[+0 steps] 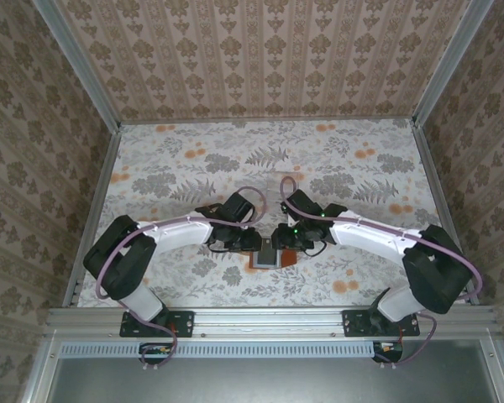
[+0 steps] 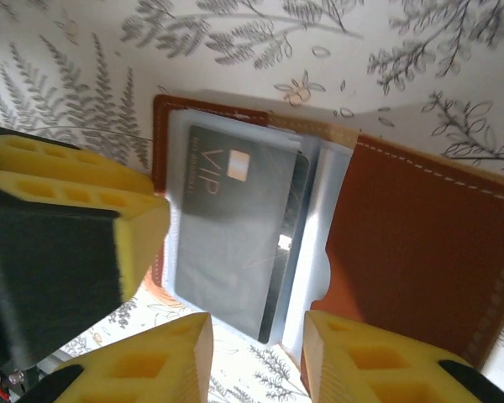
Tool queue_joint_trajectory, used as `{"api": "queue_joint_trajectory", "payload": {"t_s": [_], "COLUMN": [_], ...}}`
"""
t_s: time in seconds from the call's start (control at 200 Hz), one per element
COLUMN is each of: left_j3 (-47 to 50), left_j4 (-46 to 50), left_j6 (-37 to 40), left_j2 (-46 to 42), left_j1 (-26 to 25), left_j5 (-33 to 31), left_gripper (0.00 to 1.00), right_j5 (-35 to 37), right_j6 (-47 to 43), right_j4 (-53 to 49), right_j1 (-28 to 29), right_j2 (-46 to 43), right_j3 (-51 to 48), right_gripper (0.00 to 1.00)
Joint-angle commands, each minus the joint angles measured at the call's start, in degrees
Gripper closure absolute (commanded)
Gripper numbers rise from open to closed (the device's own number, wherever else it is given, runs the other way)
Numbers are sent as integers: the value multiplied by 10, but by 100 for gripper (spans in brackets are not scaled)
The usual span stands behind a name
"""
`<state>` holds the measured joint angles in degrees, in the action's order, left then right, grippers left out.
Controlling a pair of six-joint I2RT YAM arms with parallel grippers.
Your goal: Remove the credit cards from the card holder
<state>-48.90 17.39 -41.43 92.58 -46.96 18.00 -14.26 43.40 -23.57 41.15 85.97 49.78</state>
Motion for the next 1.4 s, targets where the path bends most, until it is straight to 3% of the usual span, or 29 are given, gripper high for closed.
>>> {"api": "queue_joint_trajectory", "payload": {"t_s": [0.0,0.54,1.02,1.39], "left_j3": [-5,19,26,25], "left_j4": [4,-8,-2,-5], "left_j6": [1,-5,-5,-4], "left_j2": [13,26,17,20], "left_j1": [-3,-2,-2,-2], "left_j5": [2,-2,-7,-4], "left_gripper": [74,79,79,81], "right_j5": [-34,-46,18,-32], "right_j6": [24,36,7,26], "right_j4": [55,109,30,81], "right_j1": [2,1,1,1], "right_j2": [14,57,53,38], "right_j3": [-20,-31,-13,-17], "right_gripper": [67,72,72,72]}}
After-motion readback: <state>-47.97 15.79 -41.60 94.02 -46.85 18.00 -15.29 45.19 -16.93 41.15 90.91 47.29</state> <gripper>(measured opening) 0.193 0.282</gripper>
